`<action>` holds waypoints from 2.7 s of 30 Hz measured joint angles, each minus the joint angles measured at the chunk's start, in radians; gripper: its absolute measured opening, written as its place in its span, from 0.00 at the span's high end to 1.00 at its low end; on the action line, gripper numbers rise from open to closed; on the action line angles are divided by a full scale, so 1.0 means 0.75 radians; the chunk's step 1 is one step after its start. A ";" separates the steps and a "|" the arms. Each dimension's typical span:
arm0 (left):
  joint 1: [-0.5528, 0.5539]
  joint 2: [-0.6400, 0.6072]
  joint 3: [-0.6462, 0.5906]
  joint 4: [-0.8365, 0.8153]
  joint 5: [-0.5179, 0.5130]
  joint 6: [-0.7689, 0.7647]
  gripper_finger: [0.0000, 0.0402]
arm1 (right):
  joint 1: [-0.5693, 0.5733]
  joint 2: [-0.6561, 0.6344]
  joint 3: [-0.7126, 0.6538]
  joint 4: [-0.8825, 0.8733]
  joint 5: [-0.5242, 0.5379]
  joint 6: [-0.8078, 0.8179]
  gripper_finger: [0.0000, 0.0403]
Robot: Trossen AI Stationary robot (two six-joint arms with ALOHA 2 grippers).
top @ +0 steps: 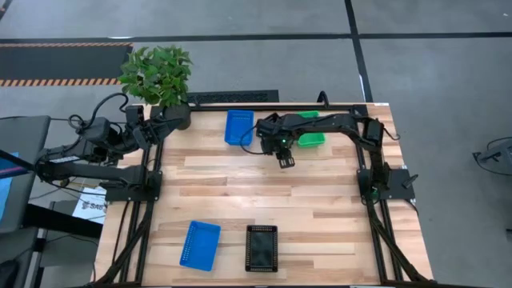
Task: Stack baskets by color
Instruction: Stack the middle black bin on the top black bin, then stack the bottom black bin on the stacked black bins
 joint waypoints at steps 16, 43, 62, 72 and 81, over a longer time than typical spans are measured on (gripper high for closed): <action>0.000 0.000 0.000 0.001 0.000 -0.014 0.70 | -0.017 -0.008 0.082 0.128 0.007 0.428 0.92; 0.000 0.001 0.000 -0.084 -0.014 -0.040 0.70 | -0.059 -0.005 0.209 0.190 0.007 0.513 0.50; -0.001 0.001 0.000 -0.208 0.150 -0.129 0.70 | 0.757 -0.260 0.188 -0.215 0.100 2.341 0.44; -0.001 0.001 0.000 -0.208 0.152 -0.129 0.70 | 1.035 -0.019 0.184 -0.030 0.117 2.865 0.44; -0.001 0.001 0.000 -0.209 0.249 -0.113 0.70 | 1.156 0.003 0.184 0.014 0.111 3.108 0.44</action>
